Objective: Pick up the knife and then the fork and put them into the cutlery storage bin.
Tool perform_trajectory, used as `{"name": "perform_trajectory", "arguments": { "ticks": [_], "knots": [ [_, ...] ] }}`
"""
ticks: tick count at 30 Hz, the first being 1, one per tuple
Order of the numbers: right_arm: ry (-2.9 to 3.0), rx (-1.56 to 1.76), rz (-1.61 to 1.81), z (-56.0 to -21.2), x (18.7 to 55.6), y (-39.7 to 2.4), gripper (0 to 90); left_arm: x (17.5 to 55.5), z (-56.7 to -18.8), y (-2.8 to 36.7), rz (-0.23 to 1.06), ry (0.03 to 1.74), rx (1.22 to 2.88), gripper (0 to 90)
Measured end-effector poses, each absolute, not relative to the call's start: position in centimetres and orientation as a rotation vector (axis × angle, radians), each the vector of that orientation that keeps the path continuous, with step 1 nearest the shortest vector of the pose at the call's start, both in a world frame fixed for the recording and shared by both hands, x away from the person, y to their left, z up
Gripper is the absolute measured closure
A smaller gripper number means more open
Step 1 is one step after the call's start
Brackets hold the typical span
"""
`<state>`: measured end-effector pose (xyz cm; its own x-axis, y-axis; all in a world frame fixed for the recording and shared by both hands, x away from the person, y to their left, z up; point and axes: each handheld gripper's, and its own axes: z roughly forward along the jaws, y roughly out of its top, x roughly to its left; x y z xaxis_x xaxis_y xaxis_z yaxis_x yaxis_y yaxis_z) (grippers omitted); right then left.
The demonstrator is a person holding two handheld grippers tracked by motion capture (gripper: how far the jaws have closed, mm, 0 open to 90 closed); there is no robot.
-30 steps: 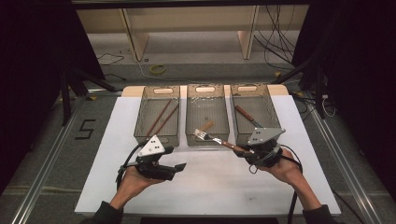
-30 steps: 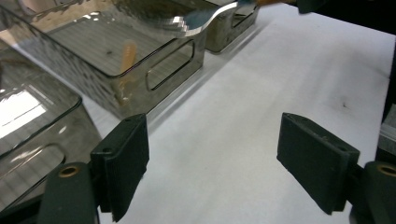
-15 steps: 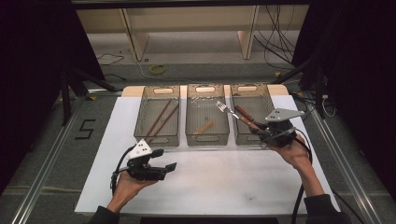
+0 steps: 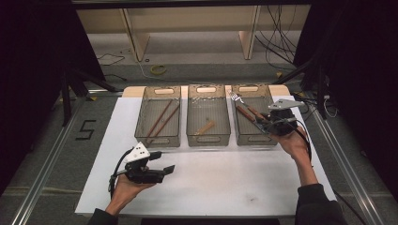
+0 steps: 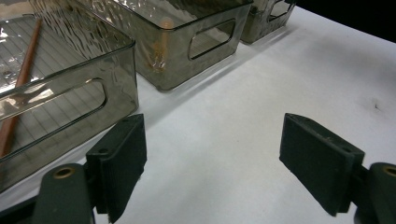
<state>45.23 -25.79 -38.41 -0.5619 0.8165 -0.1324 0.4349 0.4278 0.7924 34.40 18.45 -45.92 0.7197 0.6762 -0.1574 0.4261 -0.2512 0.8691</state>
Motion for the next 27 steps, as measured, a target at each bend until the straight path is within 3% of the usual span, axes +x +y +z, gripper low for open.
{"name": "perform_trajectory", "arguments": {
  "ticks": [27],
  "knots": [
    [2.164, 1.217, 0.838, -40.3, 49.0, -25.6, 75.2, 34.1, -46.2, 18.7, 0.310, 0.856, 1.894, 20.9]
  ]
}}
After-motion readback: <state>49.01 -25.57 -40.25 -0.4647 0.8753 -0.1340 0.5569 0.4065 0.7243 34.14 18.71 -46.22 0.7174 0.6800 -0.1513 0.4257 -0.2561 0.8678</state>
